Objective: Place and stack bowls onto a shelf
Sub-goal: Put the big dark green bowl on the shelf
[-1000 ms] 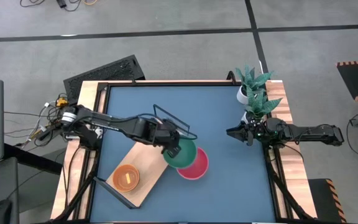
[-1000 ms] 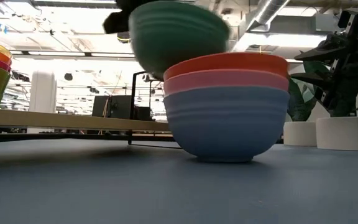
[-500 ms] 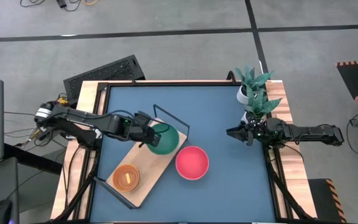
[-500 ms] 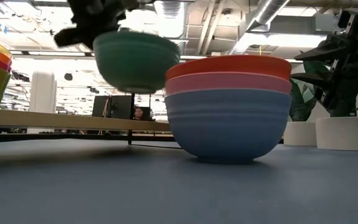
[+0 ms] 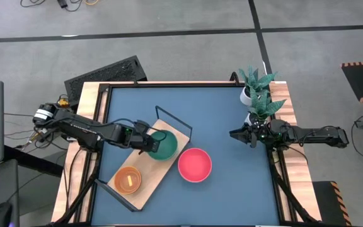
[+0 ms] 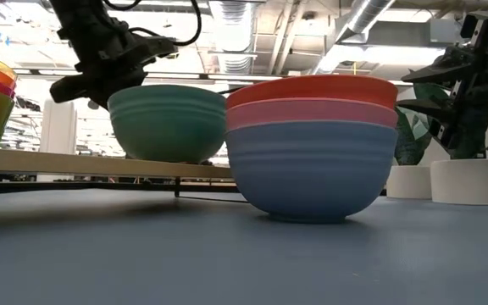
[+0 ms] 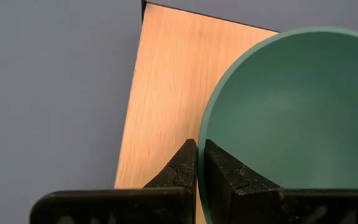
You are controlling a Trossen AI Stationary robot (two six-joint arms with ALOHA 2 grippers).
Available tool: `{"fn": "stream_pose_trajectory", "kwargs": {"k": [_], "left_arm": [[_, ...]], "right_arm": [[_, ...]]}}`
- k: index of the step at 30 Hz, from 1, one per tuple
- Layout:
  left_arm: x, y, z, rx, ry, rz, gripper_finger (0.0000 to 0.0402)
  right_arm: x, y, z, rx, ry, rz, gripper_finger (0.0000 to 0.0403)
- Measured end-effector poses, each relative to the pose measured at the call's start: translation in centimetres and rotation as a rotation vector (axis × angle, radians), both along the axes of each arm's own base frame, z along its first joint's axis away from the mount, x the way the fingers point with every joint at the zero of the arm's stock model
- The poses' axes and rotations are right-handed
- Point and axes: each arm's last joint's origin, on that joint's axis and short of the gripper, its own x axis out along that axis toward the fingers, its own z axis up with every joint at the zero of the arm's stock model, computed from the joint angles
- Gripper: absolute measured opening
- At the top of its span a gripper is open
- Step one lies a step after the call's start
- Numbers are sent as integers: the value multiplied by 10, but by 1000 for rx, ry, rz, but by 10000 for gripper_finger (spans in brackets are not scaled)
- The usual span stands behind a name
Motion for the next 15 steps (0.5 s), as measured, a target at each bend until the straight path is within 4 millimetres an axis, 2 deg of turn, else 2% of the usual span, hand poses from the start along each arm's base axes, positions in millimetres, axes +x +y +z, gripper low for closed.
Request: {"fn": "stream_pose_trajectory", "kwargs": {"k": [15], "left_arm": [[-14, 3, 11, 30, 1, 10, 0]], "right_arm": [[0, 0, 0, -5, 1, 1, 189]]}}
